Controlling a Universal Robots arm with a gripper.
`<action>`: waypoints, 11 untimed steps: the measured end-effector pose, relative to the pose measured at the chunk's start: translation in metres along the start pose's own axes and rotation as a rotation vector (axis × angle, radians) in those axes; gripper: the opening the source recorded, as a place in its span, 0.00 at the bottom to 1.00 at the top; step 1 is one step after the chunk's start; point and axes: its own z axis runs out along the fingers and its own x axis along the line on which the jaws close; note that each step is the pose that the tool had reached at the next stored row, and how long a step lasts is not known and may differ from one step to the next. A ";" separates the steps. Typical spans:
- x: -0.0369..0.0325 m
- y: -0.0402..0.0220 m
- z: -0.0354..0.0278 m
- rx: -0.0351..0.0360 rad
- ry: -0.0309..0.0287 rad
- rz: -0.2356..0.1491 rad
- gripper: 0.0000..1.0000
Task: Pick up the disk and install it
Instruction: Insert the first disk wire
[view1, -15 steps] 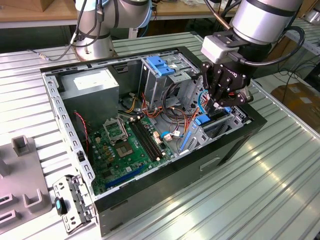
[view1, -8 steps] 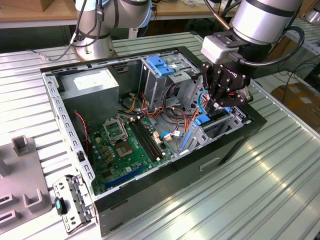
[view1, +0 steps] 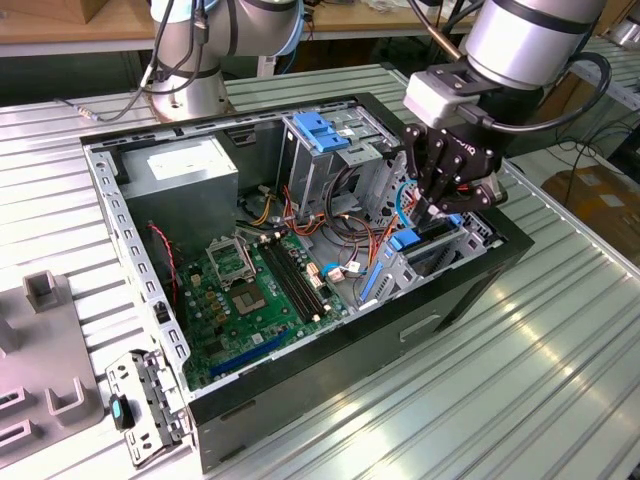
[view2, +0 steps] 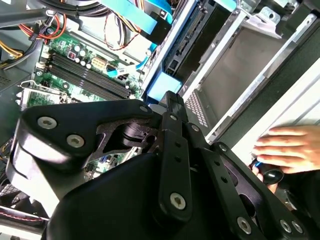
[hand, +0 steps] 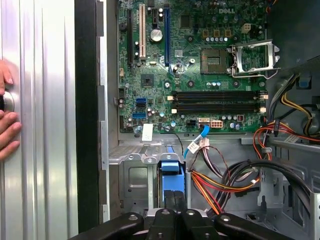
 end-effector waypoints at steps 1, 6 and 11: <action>0.0000 -0.0007 0.0001 0.0002 -0.0001 -0.011 0.11; 0.0000 -0.0088 0.0000 0.0003 0.0003 -0.055 0.11; -0.0001 -0.0217 -0.0001 -0.0028 0.0011 -0.055 0.11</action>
